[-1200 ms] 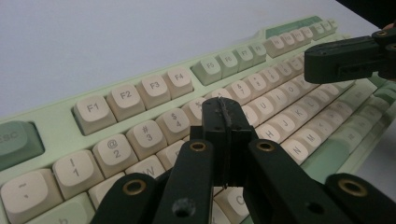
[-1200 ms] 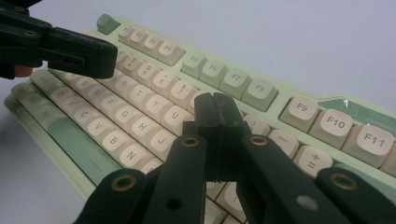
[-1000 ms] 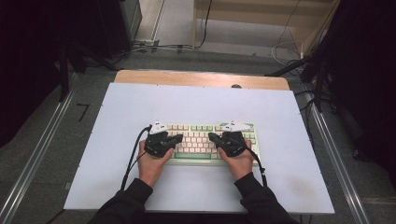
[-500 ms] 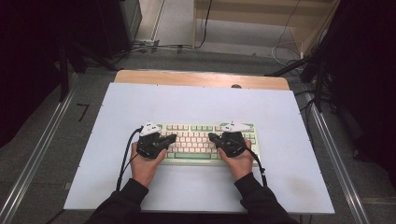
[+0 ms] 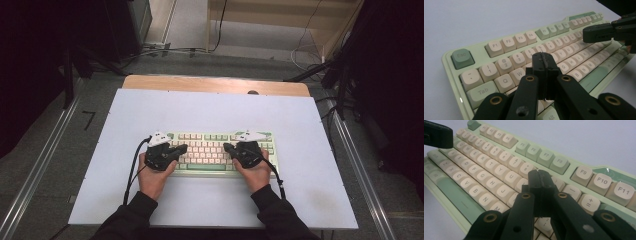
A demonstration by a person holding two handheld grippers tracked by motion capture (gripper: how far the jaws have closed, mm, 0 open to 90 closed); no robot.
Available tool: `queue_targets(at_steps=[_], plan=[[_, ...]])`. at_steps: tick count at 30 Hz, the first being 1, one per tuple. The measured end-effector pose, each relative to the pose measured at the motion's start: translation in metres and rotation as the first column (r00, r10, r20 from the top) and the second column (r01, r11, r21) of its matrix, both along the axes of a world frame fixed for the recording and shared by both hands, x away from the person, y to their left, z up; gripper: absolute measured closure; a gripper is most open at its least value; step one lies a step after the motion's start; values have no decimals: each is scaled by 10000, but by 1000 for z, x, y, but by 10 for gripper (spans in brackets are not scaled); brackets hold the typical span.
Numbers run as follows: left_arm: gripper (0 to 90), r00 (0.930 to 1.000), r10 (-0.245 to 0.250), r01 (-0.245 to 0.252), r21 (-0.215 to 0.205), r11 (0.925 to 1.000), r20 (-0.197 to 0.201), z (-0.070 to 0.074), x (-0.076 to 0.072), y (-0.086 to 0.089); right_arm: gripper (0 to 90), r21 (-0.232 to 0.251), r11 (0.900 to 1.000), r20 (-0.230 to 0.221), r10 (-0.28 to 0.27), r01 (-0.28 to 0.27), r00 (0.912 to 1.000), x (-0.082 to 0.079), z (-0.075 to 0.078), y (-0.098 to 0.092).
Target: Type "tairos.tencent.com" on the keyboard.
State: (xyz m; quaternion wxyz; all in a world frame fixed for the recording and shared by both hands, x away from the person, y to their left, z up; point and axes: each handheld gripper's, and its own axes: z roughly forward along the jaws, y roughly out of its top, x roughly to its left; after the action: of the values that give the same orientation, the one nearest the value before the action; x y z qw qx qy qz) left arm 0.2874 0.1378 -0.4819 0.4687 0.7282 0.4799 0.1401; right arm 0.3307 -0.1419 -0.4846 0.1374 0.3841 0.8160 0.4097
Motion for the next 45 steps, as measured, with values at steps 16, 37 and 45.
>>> queue_targets(at_steps=[16, 37, 45], plan=[[900, 10000, 28, -28, 62, 10000, -6, -1, 1, 2, 878, -190, 9998, -73, 20, -21, 10000, 2, -4, 2], [900, 9997, 224, -224, 121, 9997, 18, -1, -2, 9, 878, 47, 9999, 132, 135, -135, 9998, -2, 4, 2], [900, 9992, 407, -407, 248, 9989, 7, -4, -5, 9, 878, 104, 9999, 208, 64, -66, 9998, -4, 8, 0]])
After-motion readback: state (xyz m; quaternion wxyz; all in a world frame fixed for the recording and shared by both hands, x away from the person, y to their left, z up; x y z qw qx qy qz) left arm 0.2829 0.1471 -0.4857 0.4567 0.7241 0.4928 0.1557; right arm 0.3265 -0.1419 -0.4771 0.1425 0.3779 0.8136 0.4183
